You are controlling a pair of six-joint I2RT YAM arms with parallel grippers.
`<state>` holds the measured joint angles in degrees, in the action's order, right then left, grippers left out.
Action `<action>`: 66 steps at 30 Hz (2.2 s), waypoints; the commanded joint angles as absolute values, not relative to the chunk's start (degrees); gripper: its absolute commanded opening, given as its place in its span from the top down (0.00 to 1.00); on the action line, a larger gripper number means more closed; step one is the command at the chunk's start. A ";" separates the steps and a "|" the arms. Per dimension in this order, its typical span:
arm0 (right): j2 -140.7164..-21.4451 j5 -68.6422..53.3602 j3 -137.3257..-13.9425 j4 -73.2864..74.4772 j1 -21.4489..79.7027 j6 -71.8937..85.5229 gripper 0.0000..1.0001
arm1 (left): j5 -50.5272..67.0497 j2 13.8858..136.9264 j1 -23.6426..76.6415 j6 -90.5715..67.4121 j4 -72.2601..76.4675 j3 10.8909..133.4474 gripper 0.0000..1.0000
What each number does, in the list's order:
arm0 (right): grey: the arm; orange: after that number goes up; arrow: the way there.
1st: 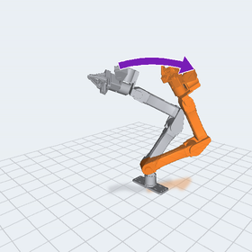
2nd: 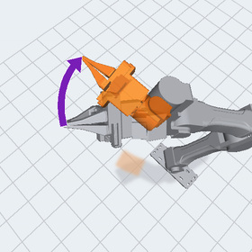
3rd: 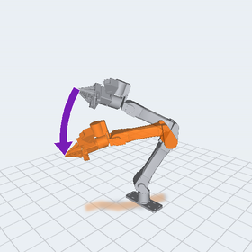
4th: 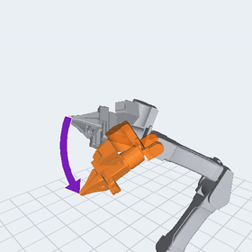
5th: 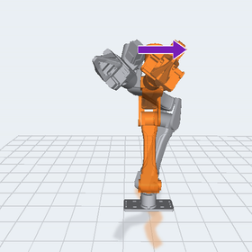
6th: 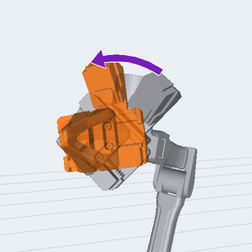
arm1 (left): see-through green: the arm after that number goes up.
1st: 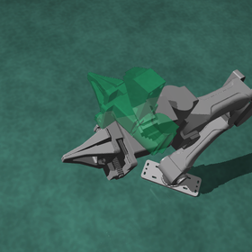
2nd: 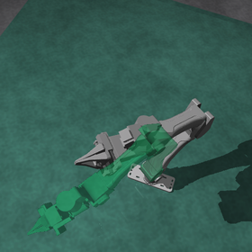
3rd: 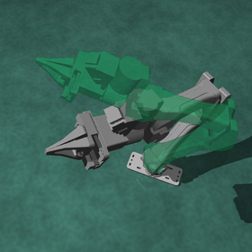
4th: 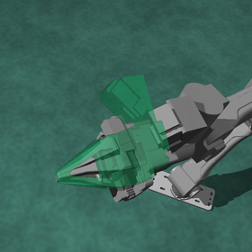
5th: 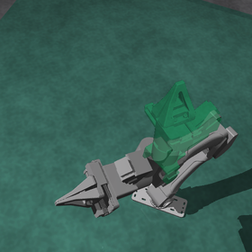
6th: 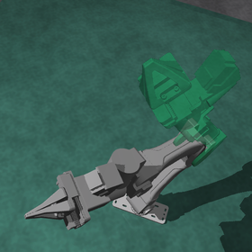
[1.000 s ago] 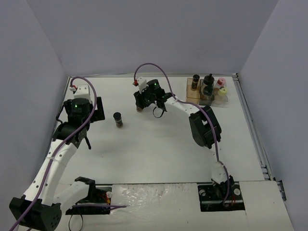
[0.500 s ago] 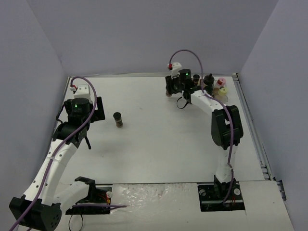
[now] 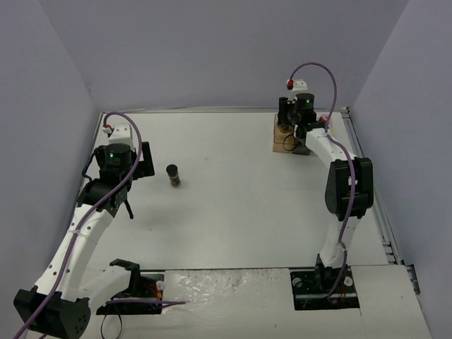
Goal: Organize the condiment bottles
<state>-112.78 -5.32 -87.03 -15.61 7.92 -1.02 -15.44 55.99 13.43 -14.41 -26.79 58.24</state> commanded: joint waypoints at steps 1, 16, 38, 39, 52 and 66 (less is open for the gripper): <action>-112.43 -2.99 -87.08 -21.03 7.28 1.50 0.91 | -15.64 55.81 13.00 -15.47 -23.64 59.50 0.03; -117.94 -0.18 -86.35 -26.14 5.69 1.41 0.92 | -15.64 55.99 12.83 -15.54 -23.55 59.50 0.03; -119.53 0.62 -86.16 -25.55 5.63 1.41 0.58 | -15.38 55.64 12.83 -15.47 -23.55 59.50 0.03; -119.53 0.62 -86.31 -25.38 5.63 1.39 0.57 | -15.38 55.63 12.83 -15.48 -23.55 59.50 0.03; -120.86 -1.14 -87.87 -22.19 5.63 0.53 0.52 | -15.29 55.46 12.83 -15.57 -23.55 59.50 0.03; -114.29 -2.02 -86.75 -21.01 6.32 -0.95 0.43 | -15.21 55.46 12.75 -15.64 -23.38 59.41 0.03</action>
